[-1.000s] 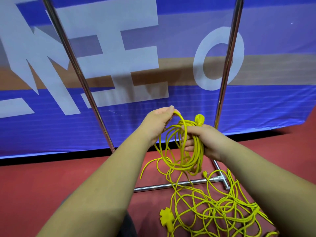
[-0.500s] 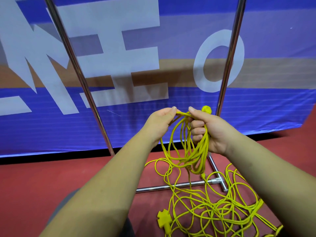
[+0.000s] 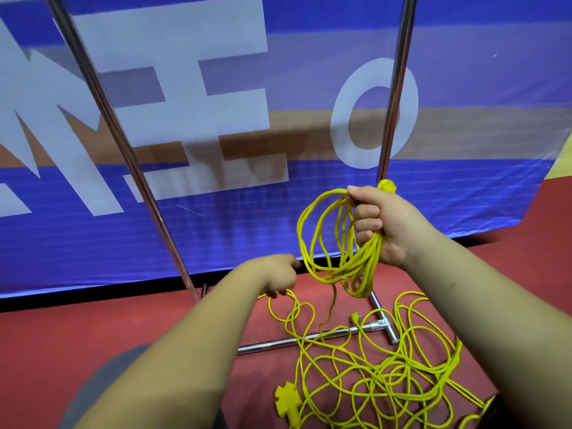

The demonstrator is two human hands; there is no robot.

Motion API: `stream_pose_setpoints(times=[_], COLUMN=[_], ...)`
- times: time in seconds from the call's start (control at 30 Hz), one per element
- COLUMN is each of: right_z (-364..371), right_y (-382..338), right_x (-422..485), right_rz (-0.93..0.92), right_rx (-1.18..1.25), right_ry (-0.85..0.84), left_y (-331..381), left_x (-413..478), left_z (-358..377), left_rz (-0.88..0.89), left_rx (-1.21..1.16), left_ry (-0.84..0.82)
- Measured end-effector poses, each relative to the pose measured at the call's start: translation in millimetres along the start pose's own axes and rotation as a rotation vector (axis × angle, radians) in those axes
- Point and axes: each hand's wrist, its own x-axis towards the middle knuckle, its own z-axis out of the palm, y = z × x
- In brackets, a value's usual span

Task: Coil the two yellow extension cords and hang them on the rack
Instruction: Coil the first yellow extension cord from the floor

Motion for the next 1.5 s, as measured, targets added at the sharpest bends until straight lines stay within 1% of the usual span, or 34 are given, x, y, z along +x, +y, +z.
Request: stream_pose_setpoints(times=[0.07, 0.1, 0.17, 0.23, 0.3, 0.4, 0.43, 0.5, 0.57, 0.7, 0.8, 0.9, 0.97, 1.03, 1.1, 1.17, 1.33, 1.5], right_z=[-0.1, -0.1, -1.2, -3.1, -5.4, -11.3, -13.7, -18.2, -22.2, -29.6, -33.2, -34.5, -35.2, -34.6, -33.6, -32.2, -24.3, -19.8], right_y=[-4.5, -7.2, -12.5, -17.1, -20.7, -24.7, -26.0, -27.9, -29.2, -30.1, -28.7, -26.7, -25.9, -24.6, -21.7, -16.1, -4.4, 2.7], right_x=[-3.7, -5.5, -8.6, -11.0, -12.7, -13.2, -12.9, -11.8, -9.9, -4.6, -0.3, 2.0, 2.9, 3.9, 5.5, 7.8, 7.4, 7.5], right_rz=[-0.018, -0.023, -0.037, -0.068, -0.102, -0.141, -0.149, -0.162, -0.179, -0.218, -0.26, -0.3, -0.317, -0.332, -0.35, -0.369, -0.382, -0.384], right_rx=[0.015, 0.026, 0.061, 0.105, 0.146, 0.183, 0.186, 0.184, 0.176, 0.105, 0.02, -0.07, -0.116, -0.176, -0.248, -0.309, -0.433, -0.518], right_ry=[-0.011, -0.02, -0.042, -0.062, -0.074, -0.078, -0.073, -0.054, -0.024, 0.032, 0.063, 0.091, 0.106, 0.121, 0.15, 0.176, 0.177, 0.189], left_y=[3.7, 5.9, 12.1, 15.6, 15.8, 9.2, 6.7, 2.9, 0.9, -0.9, 1.0, 6.0, 11.9, 16.7, 19.6, 21.2, 25.8, 32.9], left_x=[1.7, 4.3, 8.6, 16.4, 23.0, 26.0, 26.4, 28.8, 34.4, 43.0, 41.6, 33.0, 27.9, 23.5, 18.0, 10.7, -6.8, -22.8], left_z=[25.8, 39.4, 66.4, 95.7, 124.0, 151.9, 154.6, 151.7, 140.1, 107.3, 86.5, 66.7, 53.1, 38.3, 23.8, 12.0, -12.9, -29.8], left_rz=[0.122, 0.175, 0.233, 0.236, 0.225, 0.198, 0.189, 0.138, 0.071, -0.022, -0.066, -0.106, -0.142, -0.18, -0.188, -0.169, -0.162, -0.084], left_rx=[0.144, 0.172, 0.191, 0.234, 0.36, 0.56, 0.603, 0.599, 0.506, 0.181, -0.073, -0.21, -0.295, -0.435, -0.503, -0.534, -0.73, -0.897], left_ry=[-0.136, -0.179, -0.213, -0.216, -0.243, -0.4, -0.415, -0.34, -0.21, -0.01, 0.08, 0.156, 0.186, 0.202, 0.196, 0.168, 0.142, 0.115])
